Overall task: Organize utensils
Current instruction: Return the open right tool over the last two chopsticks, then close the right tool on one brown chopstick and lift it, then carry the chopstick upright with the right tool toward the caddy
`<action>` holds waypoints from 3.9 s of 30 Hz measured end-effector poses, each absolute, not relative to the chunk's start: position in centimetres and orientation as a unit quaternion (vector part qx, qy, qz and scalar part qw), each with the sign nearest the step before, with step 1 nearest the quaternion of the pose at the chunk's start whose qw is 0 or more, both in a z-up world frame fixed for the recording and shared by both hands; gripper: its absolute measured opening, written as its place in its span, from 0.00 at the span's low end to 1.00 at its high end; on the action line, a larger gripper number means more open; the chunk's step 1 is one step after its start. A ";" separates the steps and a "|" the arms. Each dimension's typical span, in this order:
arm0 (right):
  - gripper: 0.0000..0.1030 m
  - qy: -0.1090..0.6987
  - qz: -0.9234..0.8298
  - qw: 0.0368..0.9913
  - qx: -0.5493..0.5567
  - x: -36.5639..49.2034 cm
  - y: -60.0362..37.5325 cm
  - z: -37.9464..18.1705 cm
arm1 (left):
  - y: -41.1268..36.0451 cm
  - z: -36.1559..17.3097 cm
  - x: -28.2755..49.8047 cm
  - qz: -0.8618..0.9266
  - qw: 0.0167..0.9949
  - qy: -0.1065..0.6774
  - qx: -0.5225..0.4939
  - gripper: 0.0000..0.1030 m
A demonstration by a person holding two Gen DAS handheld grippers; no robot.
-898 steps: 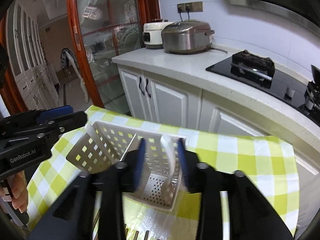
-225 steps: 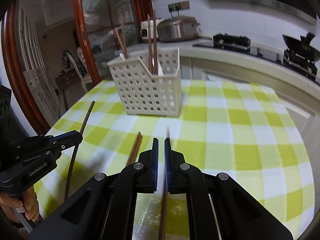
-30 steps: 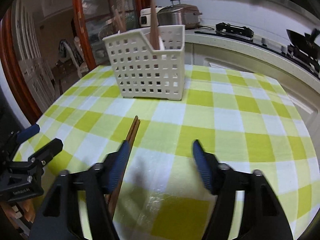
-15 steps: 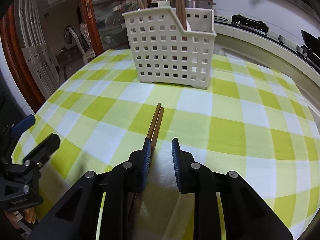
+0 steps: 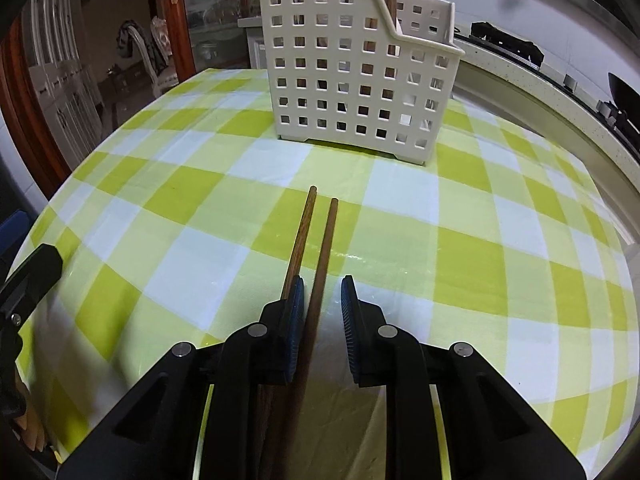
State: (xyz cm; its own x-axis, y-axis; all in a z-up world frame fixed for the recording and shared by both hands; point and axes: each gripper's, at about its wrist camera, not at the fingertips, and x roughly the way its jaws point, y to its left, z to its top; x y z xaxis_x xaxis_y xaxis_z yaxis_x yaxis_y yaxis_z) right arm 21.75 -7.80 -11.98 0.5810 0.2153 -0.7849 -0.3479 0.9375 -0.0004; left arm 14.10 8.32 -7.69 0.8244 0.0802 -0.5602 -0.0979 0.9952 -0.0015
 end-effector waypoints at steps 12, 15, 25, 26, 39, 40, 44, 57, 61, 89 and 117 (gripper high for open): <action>0.07 0.425 0.168 0.887 -0.068 21.7 -8.9 -11.9 | 7.4 -7.9 14.4 0.041 0.951 0.308 -0.006 0.95; 0.07 0.416 0.166 0.892 -0.055 21.5 -10.4 -11.3 | 6.9 -8.2 14.8 0.035 0.948 0.317 -0.009 0.95; 0.07 0.401 0.142 0.905 -0.012 21.5 -15.9 -10.2 | 2.1 -8.3 18.1 -0.001 0.935 0.356 -0.012 0.95; 0.07 0.400 0.141 0.905 -0.011 21.3 -16.3 -10.3 | 1.6 -8.3 18.7 -0.005 0.933 0.360 -0.013 0.94; 0.07 0.395 0.136 0.908 0.018 20.5 -20.3 -10.6 | -3.2 -10.5 23.4 -0.024 0.907 0.419 -0.021 0.43; 0.07 0.394 0.137 0.909 0.019 20.5 -20.4 -10.5 | -3.3 -10.7 23.6 -0.021 0.906 0.423 -0.019 0.38; 0.07 0.389 0.140 0.910 0.024 20.3 -20.9 -10.3 | -3.8 -11.6 23.8 -0.016 0.903 0.430 -0.013 0.29; 0.07 0.386 0.144 0.911 0.028 19.9 -21.1 -10.2 | -4.8 -11.8 23.7 -0.007 0.906 0.422 0.021 0.06; 0.07 0.382 0.145 0.912 0.026 19.7 -20.7 -10.0 | -4.0 -11.7 23.5 -0.022 0.906 0.423 0.002 0.06; 0.07 0.253 0.177 0.951 0.032 15.7 -18.9 -1.6 | -1.3 -0.6 14.7 -0.058 0.967 0.248 -0.005 0.06; 0.07 0.185 0.206 0.961 0.010 12.5 -17.6 1.3 | -1.3 2.2 12.4 -0.052 0.979 0.197 0.010 0.06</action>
